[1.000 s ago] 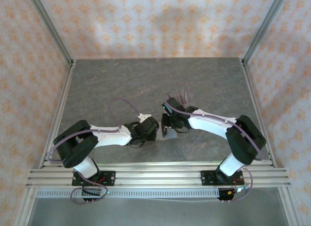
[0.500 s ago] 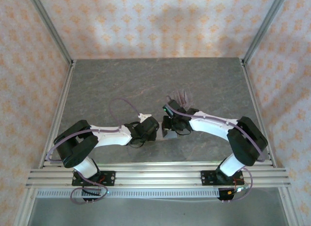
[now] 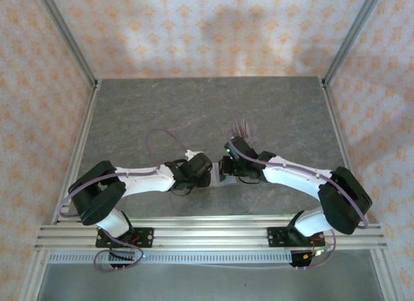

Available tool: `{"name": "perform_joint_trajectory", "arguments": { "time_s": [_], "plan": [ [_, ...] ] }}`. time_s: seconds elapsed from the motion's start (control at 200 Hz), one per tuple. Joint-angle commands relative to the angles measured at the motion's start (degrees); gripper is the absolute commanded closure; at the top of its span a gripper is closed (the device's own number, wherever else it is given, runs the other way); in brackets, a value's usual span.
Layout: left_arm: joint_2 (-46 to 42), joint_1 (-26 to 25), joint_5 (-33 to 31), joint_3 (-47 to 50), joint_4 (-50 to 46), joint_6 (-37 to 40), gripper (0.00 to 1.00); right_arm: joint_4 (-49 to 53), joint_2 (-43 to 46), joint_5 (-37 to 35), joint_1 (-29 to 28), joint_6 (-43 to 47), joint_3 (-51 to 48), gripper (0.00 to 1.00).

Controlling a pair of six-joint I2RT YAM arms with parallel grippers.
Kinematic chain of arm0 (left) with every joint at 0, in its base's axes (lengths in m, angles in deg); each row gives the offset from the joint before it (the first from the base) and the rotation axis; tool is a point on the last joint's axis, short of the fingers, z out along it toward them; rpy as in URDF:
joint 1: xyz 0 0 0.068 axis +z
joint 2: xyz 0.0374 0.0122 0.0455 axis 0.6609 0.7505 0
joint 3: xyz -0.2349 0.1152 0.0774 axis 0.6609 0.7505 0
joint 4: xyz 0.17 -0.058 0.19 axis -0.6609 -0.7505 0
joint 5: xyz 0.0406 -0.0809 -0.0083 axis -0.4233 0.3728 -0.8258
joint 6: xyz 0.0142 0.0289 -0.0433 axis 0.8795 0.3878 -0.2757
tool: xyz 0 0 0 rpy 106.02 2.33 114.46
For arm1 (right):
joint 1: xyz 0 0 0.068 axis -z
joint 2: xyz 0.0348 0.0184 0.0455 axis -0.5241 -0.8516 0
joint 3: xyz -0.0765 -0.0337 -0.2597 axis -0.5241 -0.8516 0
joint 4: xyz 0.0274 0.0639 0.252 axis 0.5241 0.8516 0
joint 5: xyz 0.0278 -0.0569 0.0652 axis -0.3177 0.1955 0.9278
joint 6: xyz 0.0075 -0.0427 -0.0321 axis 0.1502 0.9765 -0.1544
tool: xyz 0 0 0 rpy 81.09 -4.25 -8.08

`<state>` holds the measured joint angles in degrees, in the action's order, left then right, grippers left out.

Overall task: Put the credit cards into the card holder
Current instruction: Insert the credit card into the card slot.

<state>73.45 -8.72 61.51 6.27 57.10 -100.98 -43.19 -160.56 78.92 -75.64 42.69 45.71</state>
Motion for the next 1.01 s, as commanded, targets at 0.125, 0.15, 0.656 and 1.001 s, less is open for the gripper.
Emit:
{"name": "perform_joint_trajectory", "arguments": {
  "time_s": [0.125,0.15,0.656,1.001],
  "plan": [
    [5.1,0.8,-2.5,-5.8,-5.5,2.2,0.54,-13.5,4.0,4.9,3.2,-0.3,-6.7,1.00],
    [5.6,0.9,-2.6,-5.9,-5.5,2.1,0.55,-14.4,4.2,5.4,3.5,-0.4,-7.2,1.00],
    [7.8,0.5,-3.9,-1.5,-4.6,0.5,0.62,-29.1,4.1,10.6,6.6,-1.1,-14.1,1.00],
    [7.7,0.2,-3.8,-0.7,-4.4,0.2,0.63,-35.9,-2.6,9.5,7.3,-2.0,-15.4,1.00]
  ]
}}
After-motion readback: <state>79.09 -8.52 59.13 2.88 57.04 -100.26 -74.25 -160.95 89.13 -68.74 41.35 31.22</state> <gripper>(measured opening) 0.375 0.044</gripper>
